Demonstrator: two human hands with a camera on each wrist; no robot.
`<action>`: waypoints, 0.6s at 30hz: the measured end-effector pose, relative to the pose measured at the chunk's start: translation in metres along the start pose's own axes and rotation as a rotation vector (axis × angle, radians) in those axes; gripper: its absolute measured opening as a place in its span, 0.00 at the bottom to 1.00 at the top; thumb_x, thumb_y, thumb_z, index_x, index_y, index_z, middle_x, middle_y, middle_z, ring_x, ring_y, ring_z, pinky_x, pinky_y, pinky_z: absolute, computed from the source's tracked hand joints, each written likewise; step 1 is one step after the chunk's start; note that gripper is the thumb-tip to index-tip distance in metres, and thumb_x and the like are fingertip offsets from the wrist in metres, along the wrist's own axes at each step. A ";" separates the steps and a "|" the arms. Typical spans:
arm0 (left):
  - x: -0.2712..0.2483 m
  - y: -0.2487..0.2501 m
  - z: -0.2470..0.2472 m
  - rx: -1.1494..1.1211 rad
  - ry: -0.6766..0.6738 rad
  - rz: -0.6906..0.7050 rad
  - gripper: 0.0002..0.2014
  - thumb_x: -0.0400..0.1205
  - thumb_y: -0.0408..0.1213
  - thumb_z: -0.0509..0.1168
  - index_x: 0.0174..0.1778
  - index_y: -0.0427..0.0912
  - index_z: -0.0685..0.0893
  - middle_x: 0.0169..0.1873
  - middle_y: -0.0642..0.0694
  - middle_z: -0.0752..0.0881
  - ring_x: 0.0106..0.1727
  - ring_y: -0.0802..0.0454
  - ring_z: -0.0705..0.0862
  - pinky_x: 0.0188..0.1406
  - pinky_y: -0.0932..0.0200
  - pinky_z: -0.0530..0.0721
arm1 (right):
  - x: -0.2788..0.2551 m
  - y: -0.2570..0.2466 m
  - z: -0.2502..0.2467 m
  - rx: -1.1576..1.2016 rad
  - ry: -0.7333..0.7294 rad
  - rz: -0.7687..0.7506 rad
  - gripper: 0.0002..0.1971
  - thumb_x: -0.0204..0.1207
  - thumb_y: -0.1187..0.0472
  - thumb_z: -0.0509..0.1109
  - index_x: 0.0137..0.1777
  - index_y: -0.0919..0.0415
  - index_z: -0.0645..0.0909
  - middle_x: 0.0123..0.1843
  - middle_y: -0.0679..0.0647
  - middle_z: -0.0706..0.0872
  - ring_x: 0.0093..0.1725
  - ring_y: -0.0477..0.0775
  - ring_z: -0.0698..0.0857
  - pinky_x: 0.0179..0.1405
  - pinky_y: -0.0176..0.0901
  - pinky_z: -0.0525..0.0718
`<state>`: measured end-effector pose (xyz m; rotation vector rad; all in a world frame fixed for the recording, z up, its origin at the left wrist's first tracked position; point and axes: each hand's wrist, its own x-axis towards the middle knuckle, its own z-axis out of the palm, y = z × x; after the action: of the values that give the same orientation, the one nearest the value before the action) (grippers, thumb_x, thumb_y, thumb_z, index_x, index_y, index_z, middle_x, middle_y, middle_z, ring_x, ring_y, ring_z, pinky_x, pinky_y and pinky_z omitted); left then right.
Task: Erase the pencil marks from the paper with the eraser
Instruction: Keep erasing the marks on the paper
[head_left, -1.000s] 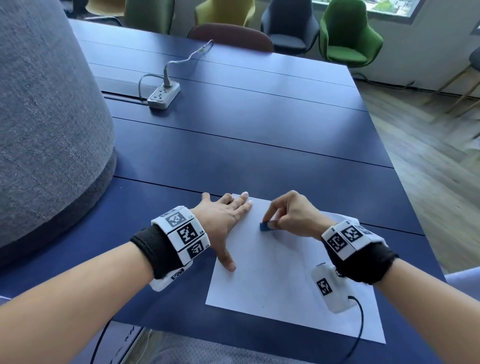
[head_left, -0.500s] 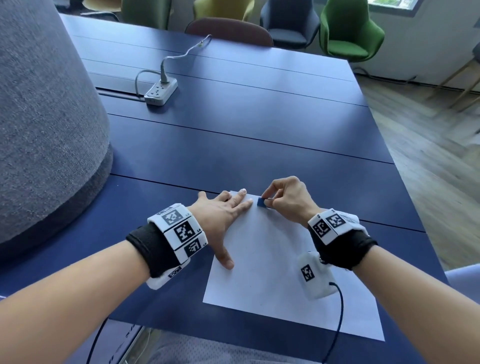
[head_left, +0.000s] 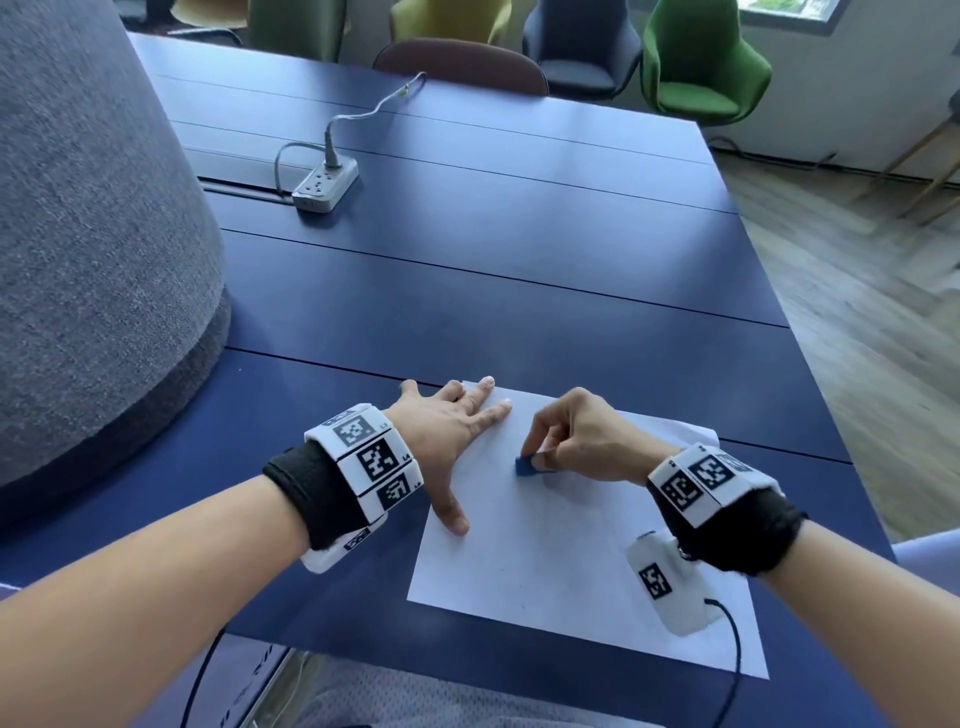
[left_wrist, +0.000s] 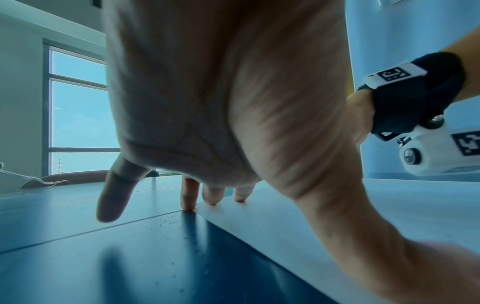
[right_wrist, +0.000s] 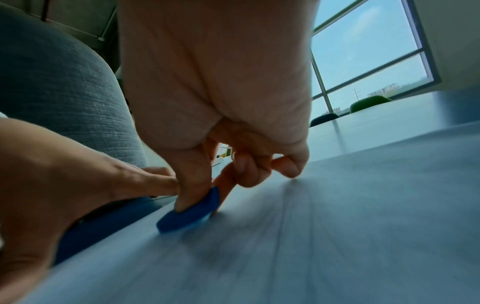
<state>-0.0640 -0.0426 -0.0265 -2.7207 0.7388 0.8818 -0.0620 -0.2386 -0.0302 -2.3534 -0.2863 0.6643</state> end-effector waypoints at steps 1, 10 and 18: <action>0.000 0.001 0.000 0.004 -0.002 -0.002 0.71 0.60 0.67 0.78 0.84 0.54 0.32 0.84 0.49 0.32 0.85 0.45 0.40 0.73 0.24 0.55 | 0.005 -0.002 -0.001 0.001 0.053 -0.011 0.04 0.67 0.65 0.77 0.38 0.55 0.90 0.33 0.55 0.87 0.31 0.48 0.81 0.35 0.38 0.79; 0.000 0.001 0.000 0.000 -0.012 -0.008 0.71 0.61 0.67 0.78 0.83 0.55 0.31 0.84 0.50 0.30 0.85 0.46 0.39 0.73 0.25 0.55 | -0.008 -0.002 0.008 0.009 -0.002 -0.016 0.05 0.68 0.69 0.75 0.40 0.59 0.91 0.30 0.52 0.86 0.27 0.44 0.80 0.28 0.29 0.76; -0.001 0.001 0.001 -0.021 -0.009 -0.005 0.71 0.61 0.66 0.79 0.84 0.56 0.31 0.84 0.51 0.30 0.85 0.46 0.38 0.74 0.28 0.56 | -0.021 0.001 0.014 0.020 0.007 -0.036 0.07 0.69 0.71 0.74 0.39 0.58 0.90 0.25 0.44 0.83 0.23 0.36 0.78 0.27 0.28 0.75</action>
<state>-0.0653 -0.0427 -0.0272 -2.7334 0.7253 0.9054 -0.0868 -0.2399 -0.0321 -2.3259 -0.3169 0.6382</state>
